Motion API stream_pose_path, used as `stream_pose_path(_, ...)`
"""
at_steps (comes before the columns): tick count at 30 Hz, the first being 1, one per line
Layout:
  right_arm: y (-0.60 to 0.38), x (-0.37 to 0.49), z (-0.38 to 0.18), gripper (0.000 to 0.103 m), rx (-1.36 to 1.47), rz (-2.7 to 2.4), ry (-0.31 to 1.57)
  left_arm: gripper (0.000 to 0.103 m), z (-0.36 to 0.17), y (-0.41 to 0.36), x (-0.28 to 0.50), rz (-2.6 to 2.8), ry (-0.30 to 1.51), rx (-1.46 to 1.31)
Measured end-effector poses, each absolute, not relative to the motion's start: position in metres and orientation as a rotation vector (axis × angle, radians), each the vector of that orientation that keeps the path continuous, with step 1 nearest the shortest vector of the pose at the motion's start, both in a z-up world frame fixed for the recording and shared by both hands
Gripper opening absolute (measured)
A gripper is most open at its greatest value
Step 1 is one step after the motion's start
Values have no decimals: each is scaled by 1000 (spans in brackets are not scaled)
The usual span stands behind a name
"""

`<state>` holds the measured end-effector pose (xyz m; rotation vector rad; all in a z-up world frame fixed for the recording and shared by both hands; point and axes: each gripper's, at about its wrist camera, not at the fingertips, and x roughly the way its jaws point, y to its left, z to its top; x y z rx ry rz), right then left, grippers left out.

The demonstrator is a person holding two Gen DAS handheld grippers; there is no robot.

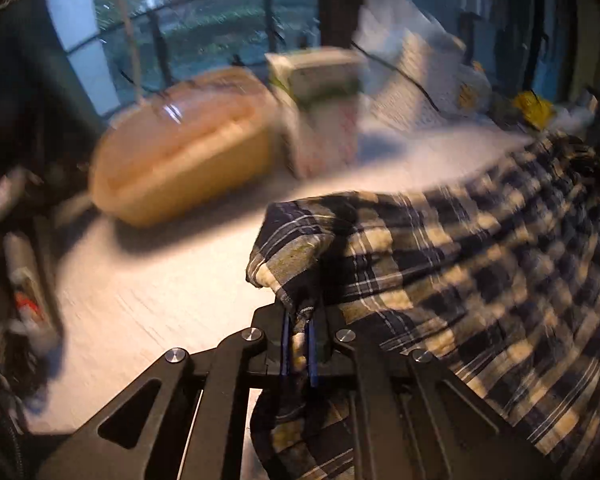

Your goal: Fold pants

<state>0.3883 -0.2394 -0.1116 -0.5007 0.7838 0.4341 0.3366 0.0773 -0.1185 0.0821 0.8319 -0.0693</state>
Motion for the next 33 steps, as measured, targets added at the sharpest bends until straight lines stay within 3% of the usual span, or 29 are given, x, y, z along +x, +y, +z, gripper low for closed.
stream_pose_path(8, -216, 423, -76, 25, -487, 375, 663, 6, -60, 92, 361, 9, 666, 176)
stream_pose_path(13, -210, 451, -72, 25, -462, 335, 634, 8, -51, 92, 375, 38, 635, 230)
stream_pose_path(16, -207, 460, -85, 26, -466, 303, 656, 20, -59, 92, 382, 40, 675, 229)
stream_pose_path(17, -208, 464, -91, 26, -461, 298, 676, 39, -64, 94, 382, 60, 707, 223)
stream_pose_path(18, -208, 466, -95, 26, -458, 290, 692, 50, -66, 95, 386, 69, 721, 213)
stream_pose_path(19, -210, 467, -101, 29, -454, 285, 711, 63, -66, 98, 381, 71, 724, 193)
stream_pose_path(21, -218, 465, -105, 44, -444, 272, 735, 69, -62, 102, 364, 84, 720, 174)
stream_pose_path(22, -220, 463, -104, 64, -442, 269, 735, 70, -60, 103, 354, 99, 728, 164)
stream_pose_path(23, -226, 455, -99, 74, -431, 272, 722, 70, -58, 103, 340, 102, 746, 134)
stream_pose_path(33, -270, 350, -76, 74, -368, 377, 692, 70, -111, 14, 238, -225, 1004, 46)
